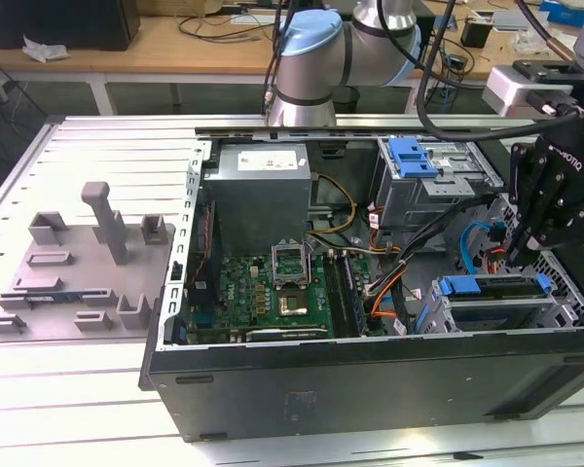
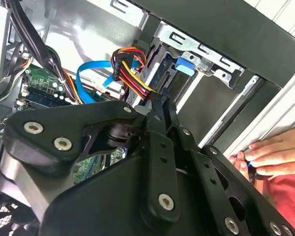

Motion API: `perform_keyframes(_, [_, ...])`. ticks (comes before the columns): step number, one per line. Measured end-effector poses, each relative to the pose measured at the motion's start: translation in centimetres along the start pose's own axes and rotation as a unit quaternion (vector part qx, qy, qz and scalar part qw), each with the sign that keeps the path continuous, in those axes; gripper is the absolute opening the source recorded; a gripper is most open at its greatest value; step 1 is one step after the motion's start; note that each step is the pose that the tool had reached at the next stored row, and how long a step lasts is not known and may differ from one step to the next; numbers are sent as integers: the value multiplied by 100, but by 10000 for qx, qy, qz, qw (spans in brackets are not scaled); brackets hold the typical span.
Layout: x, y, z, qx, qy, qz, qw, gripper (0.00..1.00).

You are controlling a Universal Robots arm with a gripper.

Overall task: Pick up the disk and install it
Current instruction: 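Insert the first disk wire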

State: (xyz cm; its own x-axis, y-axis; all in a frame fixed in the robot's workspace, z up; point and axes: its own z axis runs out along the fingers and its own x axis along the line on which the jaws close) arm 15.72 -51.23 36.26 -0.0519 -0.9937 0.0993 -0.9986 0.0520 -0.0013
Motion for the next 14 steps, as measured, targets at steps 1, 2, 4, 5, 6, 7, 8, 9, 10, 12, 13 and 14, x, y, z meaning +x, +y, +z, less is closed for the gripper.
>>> perform_keyframes(1, [0,0,0,0,0,0,10000,16])
perform_keyframes(2, [3,-2,-1,-1,1,0,10000,16])
perform_keyframes(4, [11,-12,1,-16,1,-1,10000,16])
perform_keyframes(5, [17,-16,1,-25,2,-2,10000,16])
perform_keyframes(6, [23,-23,2,-35,1,-4,10000,16])
perform_keyframes(7, [27,-29,3,-37,-34,-10,10000,16])
perform_keyframes(8, [28,-32,3,-37,-49,-16,10000,16])
perform_keyframes(9, [28,-37,3,-37,-54,-17,10000,16])
perform_keyframes(10, [28,-40,2,-37,-53,-15,10000,16])
perform_keyframes(12, [28,-50,2,-39,-54,-8,10000,16])
perform_keyframes(13, [27,-55,3,-40,-54,-3,10000,16])
perform_keyframes(14, [27,-57,3,-42,-55,13,10000,16])
